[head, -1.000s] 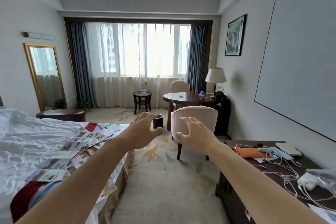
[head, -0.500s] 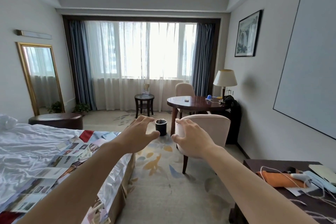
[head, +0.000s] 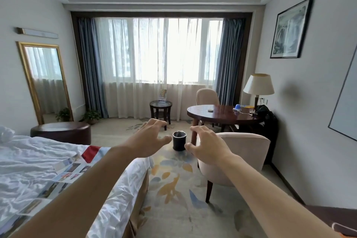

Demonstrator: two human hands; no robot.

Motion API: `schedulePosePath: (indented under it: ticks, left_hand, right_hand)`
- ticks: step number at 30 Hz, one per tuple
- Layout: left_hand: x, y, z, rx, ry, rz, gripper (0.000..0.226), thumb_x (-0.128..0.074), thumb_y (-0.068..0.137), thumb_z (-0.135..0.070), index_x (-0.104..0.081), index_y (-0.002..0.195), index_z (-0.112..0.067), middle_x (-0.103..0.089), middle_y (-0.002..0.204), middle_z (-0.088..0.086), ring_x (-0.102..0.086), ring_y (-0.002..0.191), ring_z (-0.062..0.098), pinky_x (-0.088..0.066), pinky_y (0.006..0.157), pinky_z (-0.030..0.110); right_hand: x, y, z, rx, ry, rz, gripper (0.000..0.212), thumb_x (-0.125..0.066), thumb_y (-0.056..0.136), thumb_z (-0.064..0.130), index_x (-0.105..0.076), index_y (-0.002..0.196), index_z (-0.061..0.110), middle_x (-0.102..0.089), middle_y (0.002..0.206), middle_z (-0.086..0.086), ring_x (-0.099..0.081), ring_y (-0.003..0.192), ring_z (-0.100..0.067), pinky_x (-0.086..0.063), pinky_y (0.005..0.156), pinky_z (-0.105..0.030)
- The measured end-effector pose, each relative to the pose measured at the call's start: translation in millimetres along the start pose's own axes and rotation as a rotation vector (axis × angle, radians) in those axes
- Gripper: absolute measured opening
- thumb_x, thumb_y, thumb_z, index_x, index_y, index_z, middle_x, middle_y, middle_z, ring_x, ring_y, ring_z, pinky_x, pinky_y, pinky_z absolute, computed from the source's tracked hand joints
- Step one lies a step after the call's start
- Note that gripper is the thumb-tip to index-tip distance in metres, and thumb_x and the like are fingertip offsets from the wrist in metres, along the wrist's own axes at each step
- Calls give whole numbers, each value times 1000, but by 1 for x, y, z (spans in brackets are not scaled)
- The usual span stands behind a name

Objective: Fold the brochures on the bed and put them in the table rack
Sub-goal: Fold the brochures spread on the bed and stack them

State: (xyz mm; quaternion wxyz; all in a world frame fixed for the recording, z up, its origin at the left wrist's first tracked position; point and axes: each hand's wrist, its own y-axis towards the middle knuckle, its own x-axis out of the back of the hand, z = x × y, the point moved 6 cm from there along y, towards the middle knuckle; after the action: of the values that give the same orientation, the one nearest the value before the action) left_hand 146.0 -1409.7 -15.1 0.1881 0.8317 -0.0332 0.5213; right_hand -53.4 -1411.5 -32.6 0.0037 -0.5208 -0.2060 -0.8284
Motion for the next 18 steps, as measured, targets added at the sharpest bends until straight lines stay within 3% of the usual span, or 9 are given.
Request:
schedulePosePath:
  ticks: [7, 18]
  left_hand:
    - [-16, 134, 73, -36, -5, -25, 68, -55, 93, -54, -36, 151, -22, -34, 155, -2, -32, 142, 17, -29, 116, 39]
    - [-46, 323, 161, -6, -25, 5, 66, -55, 93, -52, -36, 150, -24, -32, 156, -4, -32, 141, 17, -30, 115, 38]
  right_hand:
    - [-41, 140, -36, -2, -12, -32, 60, -60, 87, 53, -47, 141, 31, -48, 145, 8, -48, 128, -15, -39, 104, -38]
    - [-103, 346, -104, -21, -10, 1, 70, -55, 84, 60, -41, 145, 31, -44, 149, 10, -43, 134, -16, -39, 102, -39]
